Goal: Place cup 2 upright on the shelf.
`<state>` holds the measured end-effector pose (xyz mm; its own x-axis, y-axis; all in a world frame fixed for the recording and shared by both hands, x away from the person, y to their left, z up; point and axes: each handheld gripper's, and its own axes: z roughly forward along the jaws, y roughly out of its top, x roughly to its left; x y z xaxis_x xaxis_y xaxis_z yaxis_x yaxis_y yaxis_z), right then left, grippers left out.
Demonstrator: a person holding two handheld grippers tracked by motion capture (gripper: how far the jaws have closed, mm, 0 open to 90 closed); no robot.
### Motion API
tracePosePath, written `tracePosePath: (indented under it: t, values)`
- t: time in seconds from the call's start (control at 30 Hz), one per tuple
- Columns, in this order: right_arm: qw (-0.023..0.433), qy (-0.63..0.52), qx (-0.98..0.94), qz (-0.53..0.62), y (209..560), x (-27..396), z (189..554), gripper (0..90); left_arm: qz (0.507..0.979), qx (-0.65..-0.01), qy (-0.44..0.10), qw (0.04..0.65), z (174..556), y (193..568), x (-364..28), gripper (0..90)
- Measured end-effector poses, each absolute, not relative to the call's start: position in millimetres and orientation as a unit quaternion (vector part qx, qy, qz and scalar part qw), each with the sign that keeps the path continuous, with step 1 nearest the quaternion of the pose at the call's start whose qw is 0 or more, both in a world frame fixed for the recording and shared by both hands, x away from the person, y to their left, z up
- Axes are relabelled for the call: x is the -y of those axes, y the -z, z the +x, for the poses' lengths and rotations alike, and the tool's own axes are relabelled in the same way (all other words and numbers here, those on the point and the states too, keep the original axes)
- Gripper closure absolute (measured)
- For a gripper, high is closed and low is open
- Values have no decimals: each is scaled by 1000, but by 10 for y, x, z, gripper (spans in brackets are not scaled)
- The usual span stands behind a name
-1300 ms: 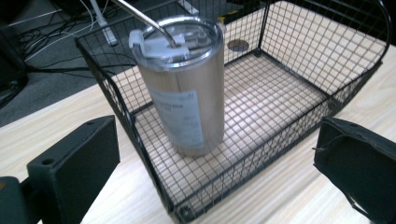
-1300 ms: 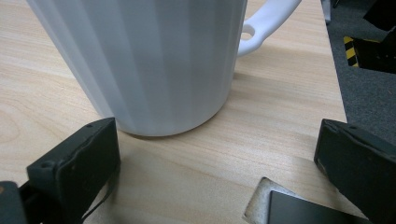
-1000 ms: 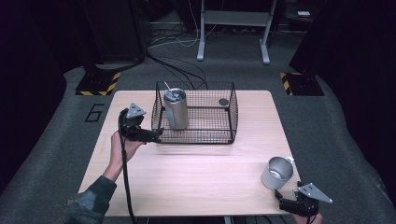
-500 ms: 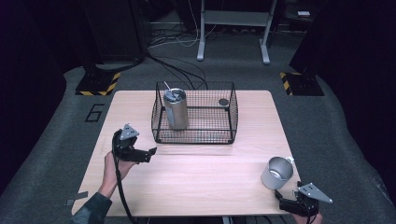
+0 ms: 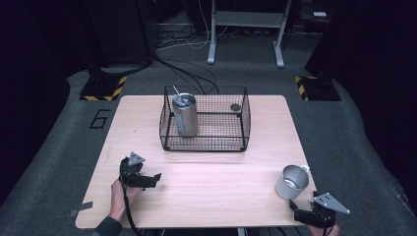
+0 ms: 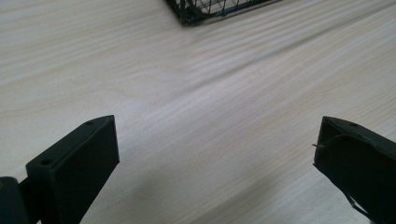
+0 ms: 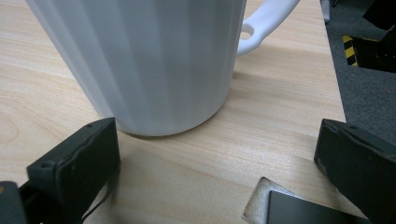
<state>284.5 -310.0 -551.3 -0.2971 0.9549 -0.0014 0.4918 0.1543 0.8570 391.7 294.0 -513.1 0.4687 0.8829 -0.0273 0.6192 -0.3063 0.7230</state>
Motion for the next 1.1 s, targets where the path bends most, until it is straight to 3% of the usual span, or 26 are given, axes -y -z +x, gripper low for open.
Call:
tracePosePath:
  t: [0.53, 1.1]
  values:
    - [296, -371, -710, 521, 5454, 3067, 2874, 1, 784, -483, -207, 330, 3922, 5309, -2908, 0]
    - [251, -402, -708, 524, 5197, 3105, 2753, 0, 788, -476, -207, 331, 3894, 5310, -2866, 0]
